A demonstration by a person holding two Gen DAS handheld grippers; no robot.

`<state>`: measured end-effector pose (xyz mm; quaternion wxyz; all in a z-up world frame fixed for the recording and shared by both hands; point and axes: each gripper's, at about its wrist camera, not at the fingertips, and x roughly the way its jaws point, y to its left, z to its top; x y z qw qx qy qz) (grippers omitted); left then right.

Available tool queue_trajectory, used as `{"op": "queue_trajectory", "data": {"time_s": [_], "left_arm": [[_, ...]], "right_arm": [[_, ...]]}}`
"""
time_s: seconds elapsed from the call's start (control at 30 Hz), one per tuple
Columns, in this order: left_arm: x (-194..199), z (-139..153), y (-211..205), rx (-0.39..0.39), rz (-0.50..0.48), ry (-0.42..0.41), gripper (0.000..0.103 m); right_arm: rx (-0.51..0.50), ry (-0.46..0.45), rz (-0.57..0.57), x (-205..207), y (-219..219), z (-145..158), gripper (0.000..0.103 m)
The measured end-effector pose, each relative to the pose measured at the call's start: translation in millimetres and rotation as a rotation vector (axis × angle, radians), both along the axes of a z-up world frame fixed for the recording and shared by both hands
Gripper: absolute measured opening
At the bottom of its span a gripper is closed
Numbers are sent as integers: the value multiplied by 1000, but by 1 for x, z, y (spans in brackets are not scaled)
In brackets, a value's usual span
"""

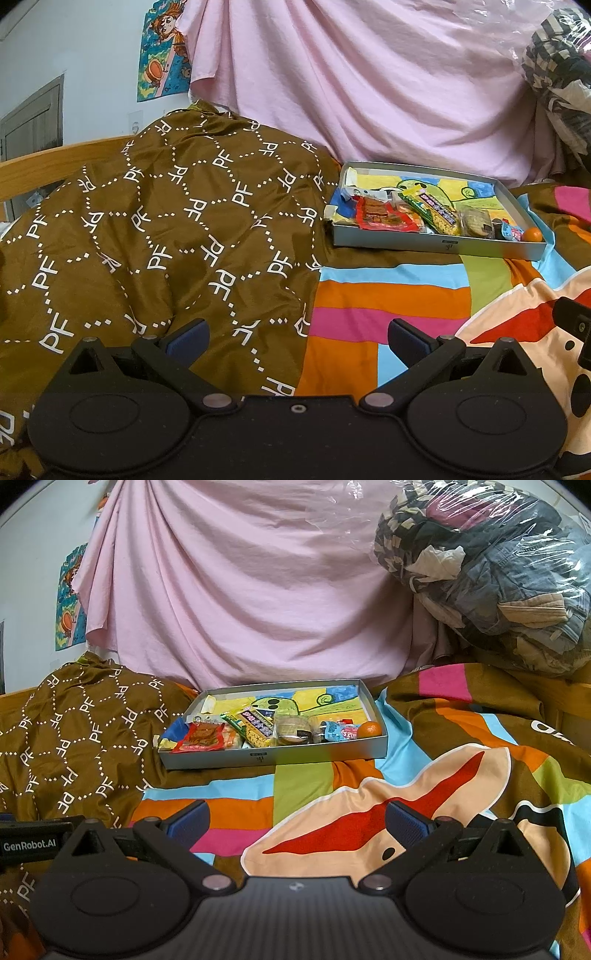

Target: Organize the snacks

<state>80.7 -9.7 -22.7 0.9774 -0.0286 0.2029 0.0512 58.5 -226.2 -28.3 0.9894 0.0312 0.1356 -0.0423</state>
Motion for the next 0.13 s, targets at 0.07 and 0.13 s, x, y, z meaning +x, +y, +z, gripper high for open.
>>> {"op": "queue_trajectory", "data": {"time_s": [0.07, 0.13], "left_arm": [[0, 0, 0, 1, -1, -1, 102], [0, 0, 0, 0, -1, 1, 102]], "right_arm": [[0, 0, 0, 0, 0, 0, 103], [1, 1, 0, 0, 0, 0, 103]]}}
